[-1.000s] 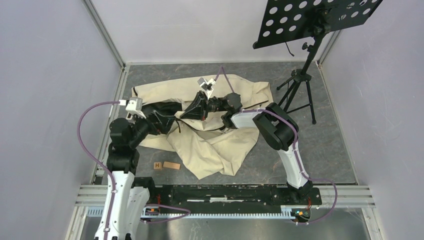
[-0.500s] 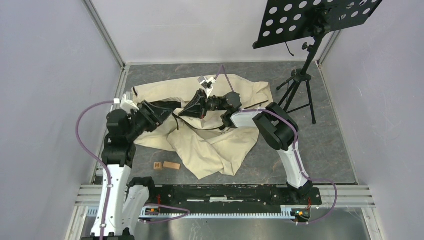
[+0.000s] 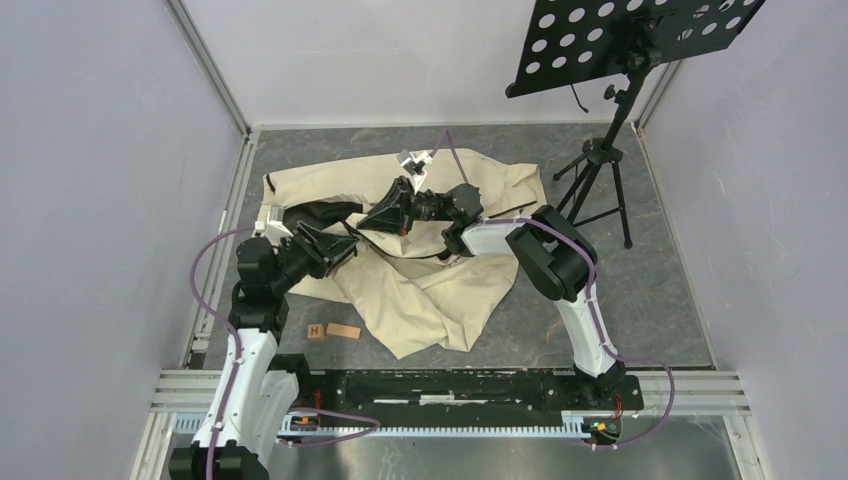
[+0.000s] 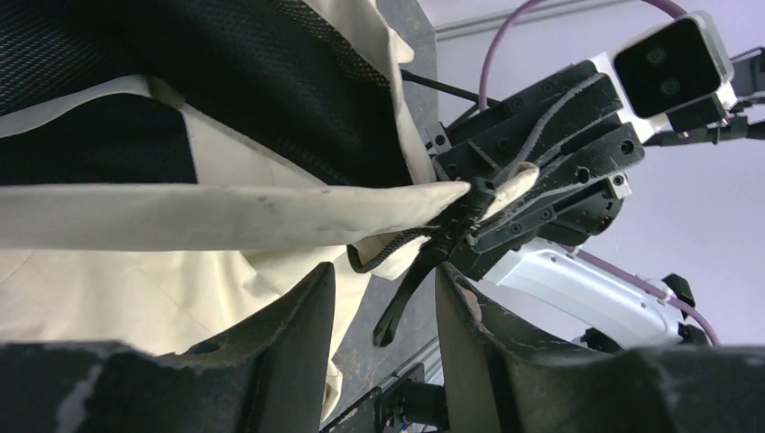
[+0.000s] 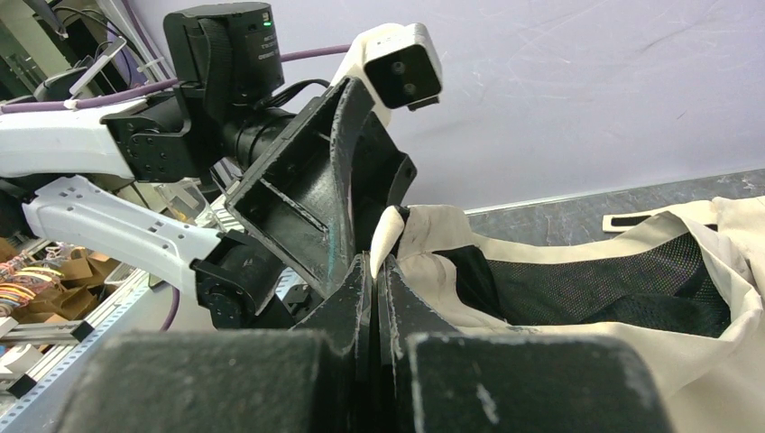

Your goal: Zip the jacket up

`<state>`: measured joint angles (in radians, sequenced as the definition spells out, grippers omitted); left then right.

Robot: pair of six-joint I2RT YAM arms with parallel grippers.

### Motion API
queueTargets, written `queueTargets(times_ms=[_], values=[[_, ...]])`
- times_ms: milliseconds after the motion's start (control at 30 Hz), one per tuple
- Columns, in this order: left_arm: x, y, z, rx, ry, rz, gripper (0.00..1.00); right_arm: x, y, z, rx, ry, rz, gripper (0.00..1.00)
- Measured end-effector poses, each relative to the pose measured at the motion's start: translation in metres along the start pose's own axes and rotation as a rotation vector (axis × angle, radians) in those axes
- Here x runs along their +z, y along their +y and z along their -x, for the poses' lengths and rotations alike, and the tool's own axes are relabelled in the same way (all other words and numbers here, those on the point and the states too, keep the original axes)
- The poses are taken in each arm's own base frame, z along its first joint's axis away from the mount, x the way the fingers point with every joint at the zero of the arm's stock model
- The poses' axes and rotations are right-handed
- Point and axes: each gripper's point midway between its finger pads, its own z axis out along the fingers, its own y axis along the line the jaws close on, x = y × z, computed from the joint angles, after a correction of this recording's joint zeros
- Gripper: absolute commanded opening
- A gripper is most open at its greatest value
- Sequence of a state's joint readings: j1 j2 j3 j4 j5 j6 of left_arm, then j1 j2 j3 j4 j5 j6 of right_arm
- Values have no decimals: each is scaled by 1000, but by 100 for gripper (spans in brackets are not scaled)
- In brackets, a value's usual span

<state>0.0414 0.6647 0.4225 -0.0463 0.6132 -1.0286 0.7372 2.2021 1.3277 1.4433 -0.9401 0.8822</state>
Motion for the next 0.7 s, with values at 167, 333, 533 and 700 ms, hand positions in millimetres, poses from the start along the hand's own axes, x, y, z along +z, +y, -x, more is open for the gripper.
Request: queueTargets(times_ms=[167, 333, 533, 700], values=[[2, -12, -1, 27, 13, -81, 45, 0, 0, 0, 3, -1, -1, 0], [2, -15, -5, 36, 30, -116, 25, 0, 0, 1, 9, -4, -2, 0], [2, -18, -10, 41, 45, -142, 2, 1, 0, 4, 13, -17, -7, 0], [2, -20, -12, 56, 43, -159, 2, 4, -1, 7, 10, -33, -14, 0]])
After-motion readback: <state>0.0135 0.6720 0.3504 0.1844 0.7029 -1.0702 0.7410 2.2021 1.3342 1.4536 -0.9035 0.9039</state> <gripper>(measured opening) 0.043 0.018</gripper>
